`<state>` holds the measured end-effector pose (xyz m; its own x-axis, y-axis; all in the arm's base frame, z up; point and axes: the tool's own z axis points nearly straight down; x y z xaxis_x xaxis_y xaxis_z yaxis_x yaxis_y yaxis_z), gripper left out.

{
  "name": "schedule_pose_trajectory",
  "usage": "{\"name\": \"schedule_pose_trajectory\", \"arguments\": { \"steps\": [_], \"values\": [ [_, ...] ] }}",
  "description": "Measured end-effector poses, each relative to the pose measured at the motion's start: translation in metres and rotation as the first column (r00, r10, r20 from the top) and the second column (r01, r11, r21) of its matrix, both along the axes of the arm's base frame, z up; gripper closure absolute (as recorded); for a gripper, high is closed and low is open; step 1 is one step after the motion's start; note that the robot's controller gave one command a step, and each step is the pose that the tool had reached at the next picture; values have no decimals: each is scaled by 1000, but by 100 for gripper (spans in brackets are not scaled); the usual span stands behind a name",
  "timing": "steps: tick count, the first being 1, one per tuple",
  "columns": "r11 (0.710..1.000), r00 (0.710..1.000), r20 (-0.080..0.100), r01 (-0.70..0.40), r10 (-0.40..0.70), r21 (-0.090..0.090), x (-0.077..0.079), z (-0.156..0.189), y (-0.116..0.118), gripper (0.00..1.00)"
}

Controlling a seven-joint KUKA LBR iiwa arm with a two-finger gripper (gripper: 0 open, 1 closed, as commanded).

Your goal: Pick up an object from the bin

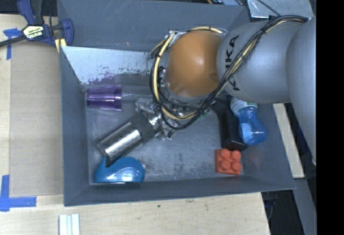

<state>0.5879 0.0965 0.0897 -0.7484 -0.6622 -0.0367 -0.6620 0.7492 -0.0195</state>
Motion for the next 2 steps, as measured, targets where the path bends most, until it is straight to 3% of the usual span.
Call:
{"name": "schedule_pose_trajectory", "arguments": {
  "steps": [1,2],
  "values": [
    [983,983,-7,181,-181,-6,11,-10,8,100],
    [989,989,18,145,-145,4,11,-11,25,100]
  ]
}}
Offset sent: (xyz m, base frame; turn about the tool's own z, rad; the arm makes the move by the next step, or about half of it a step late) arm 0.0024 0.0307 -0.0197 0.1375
